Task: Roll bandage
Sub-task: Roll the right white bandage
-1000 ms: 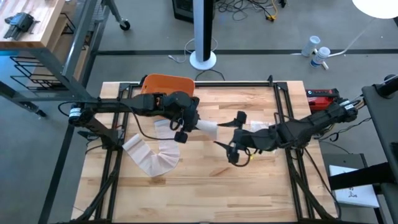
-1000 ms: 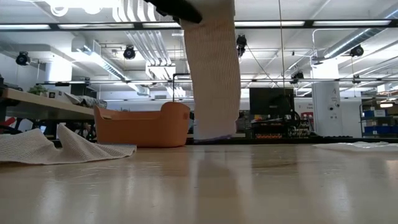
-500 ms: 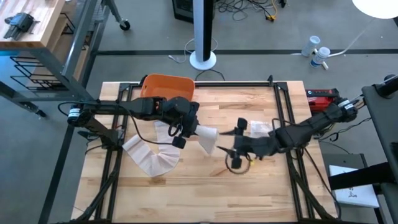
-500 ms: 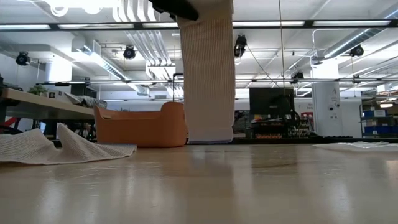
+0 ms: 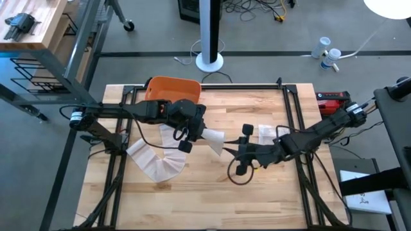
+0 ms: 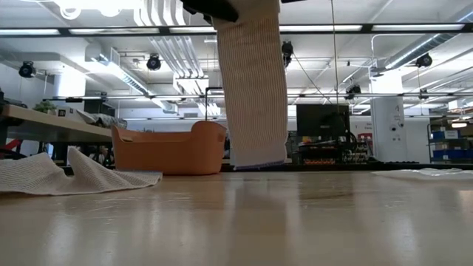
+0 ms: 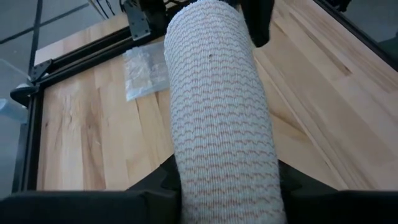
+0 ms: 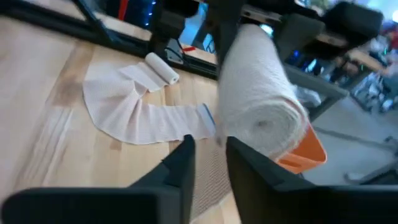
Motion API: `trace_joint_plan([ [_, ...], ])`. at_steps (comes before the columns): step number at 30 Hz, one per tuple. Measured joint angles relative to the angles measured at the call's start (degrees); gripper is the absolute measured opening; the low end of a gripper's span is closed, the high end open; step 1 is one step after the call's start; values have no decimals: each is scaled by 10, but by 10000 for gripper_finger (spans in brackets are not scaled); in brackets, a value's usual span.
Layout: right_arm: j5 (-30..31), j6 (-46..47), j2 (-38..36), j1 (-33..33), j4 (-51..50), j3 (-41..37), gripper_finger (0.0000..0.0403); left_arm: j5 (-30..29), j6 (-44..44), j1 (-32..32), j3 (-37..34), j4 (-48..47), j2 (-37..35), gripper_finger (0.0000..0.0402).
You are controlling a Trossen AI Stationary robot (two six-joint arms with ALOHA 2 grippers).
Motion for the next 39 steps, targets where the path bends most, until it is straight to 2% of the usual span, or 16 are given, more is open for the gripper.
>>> trace_joint_plan([
  [4, 1, -18, -1, -1, 1, 0, 14, 1, 2, 0, 0, 0, 0, 100],
  [6, 1, -24, 0, -6, 6, 0, 4, 1, 2, 0, 0, 0, 0, 101],
  [20, -1, -37, 11, -21, 5, 1, 15, 3, 4, -2, -3, 5, 0, 105],
  [23, 4, -32, -8, -7, -13, 1, 39, 4, 0, -3, -3, -7, 0, 110],
  [28, 43, -3, -35, 13, -24, 1, 111, 3, -2, -3, -3, -15, 0, 103],
  [34, 43, -11, -24, 3, 51, 1, 203, 3, -2, -3, -3, -11, 0, 108],
  [39, 29, -31, -7, -18, 124, 1, 255, 3, -2, -3, -3, -12, 0, 114],
])
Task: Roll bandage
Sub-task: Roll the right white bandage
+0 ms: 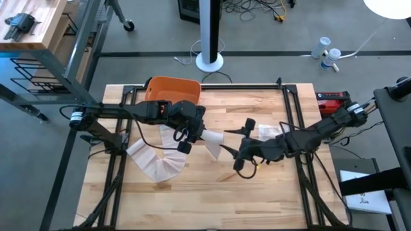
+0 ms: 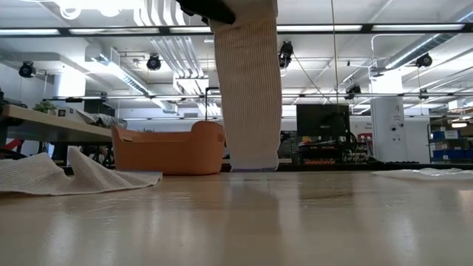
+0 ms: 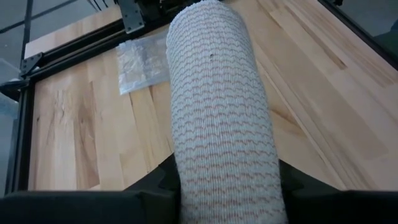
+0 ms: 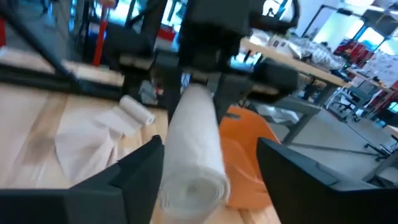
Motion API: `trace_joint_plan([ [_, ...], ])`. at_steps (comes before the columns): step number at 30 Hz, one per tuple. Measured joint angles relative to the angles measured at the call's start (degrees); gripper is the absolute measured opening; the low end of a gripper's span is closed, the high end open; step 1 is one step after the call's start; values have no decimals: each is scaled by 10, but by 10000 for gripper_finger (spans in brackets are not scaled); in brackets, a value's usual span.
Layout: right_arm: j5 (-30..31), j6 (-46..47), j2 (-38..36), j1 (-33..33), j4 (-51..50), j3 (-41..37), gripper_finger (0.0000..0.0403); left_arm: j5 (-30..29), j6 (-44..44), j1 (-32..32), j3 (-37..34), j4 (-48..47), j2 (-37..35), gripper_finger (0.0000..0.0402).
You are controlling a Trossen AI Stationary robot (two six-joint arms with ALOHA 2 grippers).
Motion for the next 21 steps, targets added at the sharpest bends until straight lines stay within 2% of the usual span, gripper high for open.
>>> trace_joint_plan([
  [4, -33, 8, 21, -27, 18, 0, 276, 0, 0, 0, 0, -1, 0, 107],
  [8, -35, 29, 34, -46, 17, 0, 276, -3, -10, 0, 0, -4, 0, 104],
  [12, -41, 55, 40, -49, 6, 0, 257, -3, -12, 1, 0, -3, -2, 114],
  [17, -99, 73, 41, -51, -1, 0, 222, 1, -11, 0, 0, 3, -5, 114],
  [21, -102, 75, 41, -53, 0, 0, 203, 5, -11, 0, 0, 13, -5, 108],
])
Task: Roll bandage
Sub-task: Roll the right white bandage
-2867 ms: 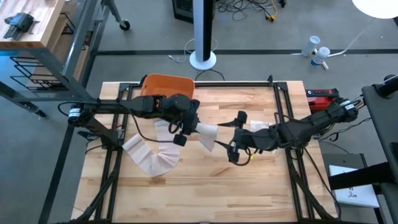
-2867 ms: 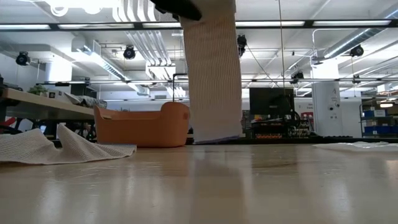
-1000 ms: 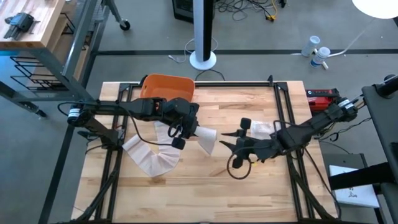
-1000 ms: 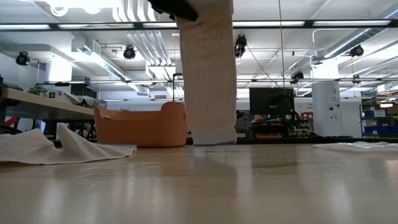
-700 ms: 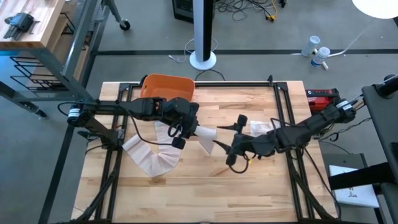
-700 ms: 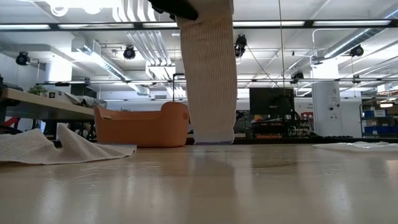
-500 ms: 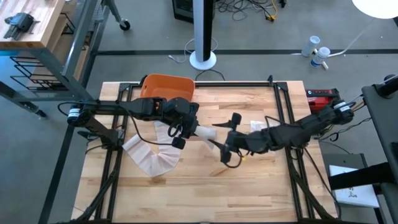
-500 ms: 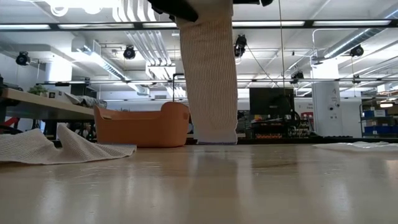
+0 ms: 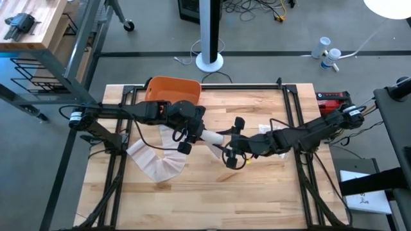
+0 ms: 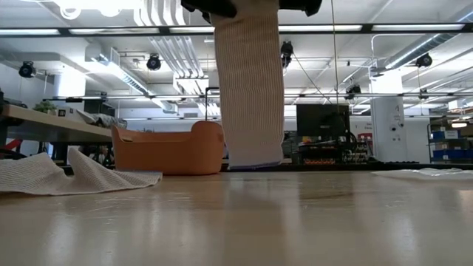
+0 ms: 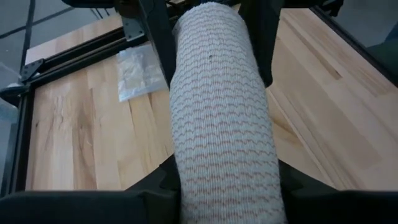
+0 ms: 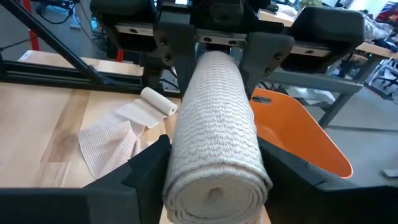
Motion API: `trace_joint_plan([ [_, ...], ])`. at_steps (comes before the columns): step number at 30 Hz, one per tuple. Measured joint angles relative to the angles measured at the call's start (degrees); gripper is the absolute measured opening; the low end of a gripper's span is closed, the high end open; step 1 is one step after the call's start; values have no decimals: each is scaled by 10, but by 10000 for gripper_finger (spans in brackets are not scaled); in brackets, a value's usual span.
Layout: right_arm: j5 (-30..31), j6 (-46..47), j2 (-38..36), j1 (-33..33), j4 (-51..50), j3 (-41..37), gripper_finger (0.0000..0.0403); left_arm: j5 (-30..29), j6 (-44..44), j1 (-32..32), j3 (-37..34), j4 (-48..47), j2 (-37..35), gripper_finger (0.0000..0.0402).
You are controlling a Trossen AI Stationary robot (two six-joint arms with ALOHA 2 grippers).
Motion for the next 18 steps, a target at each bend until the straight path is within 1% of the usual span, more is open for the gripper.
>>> trace_joint_plan([
  [6, -2, 9, 0, 0, 0, 0, 184, 13, 9, 0, 0, 7, 0, 118],
  [10, -1, 8, -1, 1, -1, 0, 159, 17, 41, 1, -2, 24, 0, 130],
  [15, -4, -6, -21, 4, -10, 0, 114, 92, 63, 13, -30, 117, -2, 147],
  [18, -4, -6, -47, 10, -28, 0, 96, 104, 62, 23, -35, 144, -2, 161],
])
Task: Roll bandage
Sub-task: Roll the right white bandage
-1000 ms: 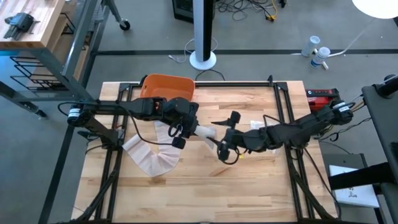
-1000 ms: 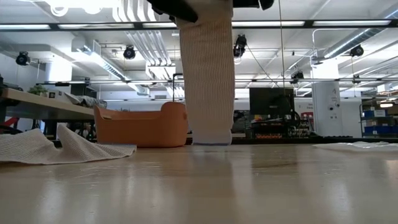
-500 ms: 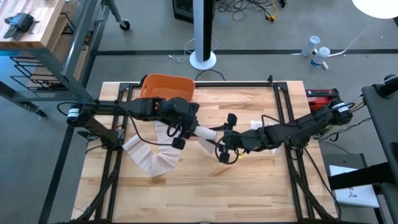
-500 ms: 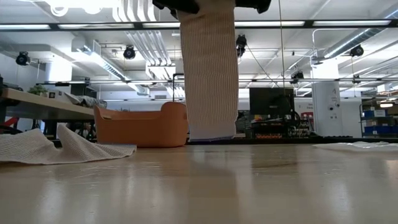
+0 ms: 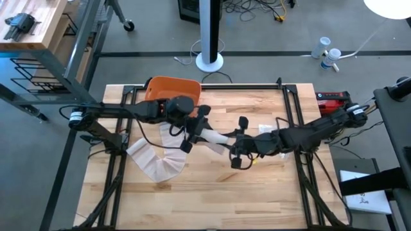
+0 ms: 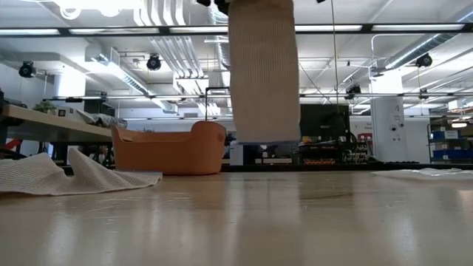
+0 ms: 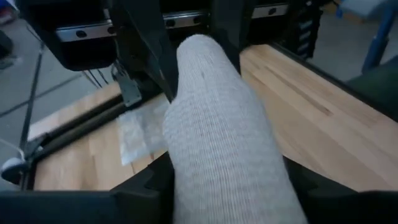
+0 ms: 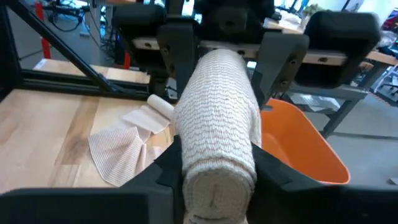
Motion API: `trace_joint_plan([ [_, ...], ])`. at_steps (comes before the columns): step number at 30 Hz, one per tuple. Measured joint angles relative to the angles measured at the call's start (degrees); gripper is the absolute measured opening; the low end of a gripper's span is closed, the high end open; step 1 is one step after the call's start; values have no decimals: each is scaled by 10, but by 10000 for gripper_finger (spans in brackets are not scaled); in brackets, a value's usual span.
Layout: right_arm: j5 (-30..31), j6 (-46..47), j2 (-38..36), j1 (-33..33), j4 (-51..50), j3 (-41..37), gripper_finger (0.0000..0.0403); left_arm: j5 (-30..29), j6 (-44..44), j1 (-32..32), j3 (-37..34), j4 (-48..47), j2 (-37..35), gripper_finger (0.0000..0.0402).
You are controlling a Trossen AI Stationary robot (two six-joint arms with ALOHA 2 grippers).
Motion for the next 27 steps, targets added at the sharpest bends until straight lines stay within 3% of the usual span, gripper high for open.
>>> trace_joint_plan([
  [5, -2, -1, -51, 16, -29, 0, 98, 13, -15, 17, -22, 56, -3, 189],
  [9, -2, -21, -82, 27, -35, 0, 104, 51, -48, 29, -70, 181, 2, 210],
  [14, -4, -35, -110, 34, -35, 0, 97, 55, -88, 39, -141, 357, 18, 228],
  [18, -4, -41, -114, 35, -34, 0, 103, 53, -105, 41, -160, 434, 34, 228],
  [23, -5, -41, -107, 35, -21, 0, 107, 39, -99, 41, -143, 449, 58, 185],
  [27, -5, -41, -103, 35, -19, 0, 103, 39, -101, 41, -128, 447, 78, 80],
])
